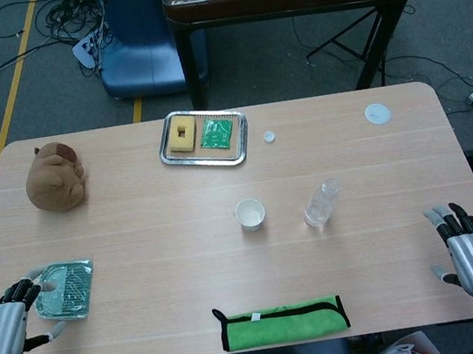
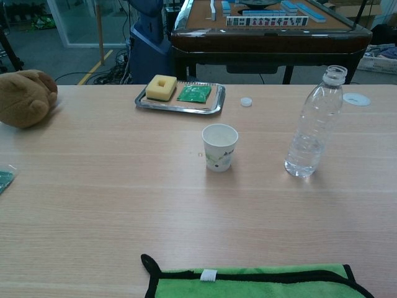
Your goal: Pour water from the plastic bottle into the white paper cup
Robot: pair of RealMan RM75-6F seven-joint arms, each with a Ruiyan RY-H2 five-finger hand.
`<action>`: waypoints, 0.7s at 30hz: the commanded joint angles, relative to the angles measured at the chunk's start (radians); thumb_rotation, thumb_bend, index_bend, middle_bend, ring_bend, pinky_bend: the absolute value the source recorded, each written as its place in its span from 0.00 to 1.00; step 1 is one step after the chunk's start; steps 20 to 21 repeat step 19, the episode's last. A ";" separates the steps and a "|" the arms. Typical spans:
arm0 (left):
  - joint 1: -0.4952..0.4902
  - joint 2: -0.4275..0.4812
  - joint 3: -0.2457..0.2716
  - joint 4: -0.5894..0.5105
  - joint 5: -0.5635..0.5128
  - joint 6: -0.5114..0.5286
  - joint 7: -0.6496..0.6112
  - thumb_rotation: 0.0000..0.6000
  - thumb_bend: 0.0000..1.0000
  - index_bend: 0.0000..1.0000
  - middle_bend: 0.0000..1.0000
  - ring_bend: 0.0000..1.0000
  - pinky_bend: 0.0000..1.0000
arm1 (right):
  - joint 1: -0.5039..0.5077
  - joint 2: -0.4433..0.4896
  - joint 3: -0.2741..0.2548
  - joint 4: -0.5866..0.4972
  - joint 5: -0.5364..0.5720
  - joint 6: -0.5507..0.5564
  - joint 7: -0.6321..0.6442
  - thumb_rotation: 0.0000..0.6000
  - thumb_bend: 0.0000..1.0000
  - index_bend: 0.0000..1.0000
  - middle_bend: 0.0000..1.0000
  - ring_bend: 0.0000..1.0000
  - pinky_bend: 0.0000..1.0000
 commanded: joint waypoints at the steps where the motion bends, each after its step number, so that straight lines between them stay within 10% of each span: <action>1: 0.001 0.001 0.000 -0.004 0.008 0.006 0.003 1.00 0.07 0.38 0.19 0.27 0.49 | -0.017 0.009 -0.004 -0.002 -0.013 0.013 -0.014 1.00 0.00 0.16 0.15 0.07 0.26; 21: -0.009 -0.024 0.015 -0.002 0.034 -0.011 0.039 1.00 0.07 0.38 0.20 0.27 0.49 | -0.053 0.052 -0.002 -0.030 -0.068 -0.010 -0.009 1.00 0.00 0.16 0.15 0.07 0.26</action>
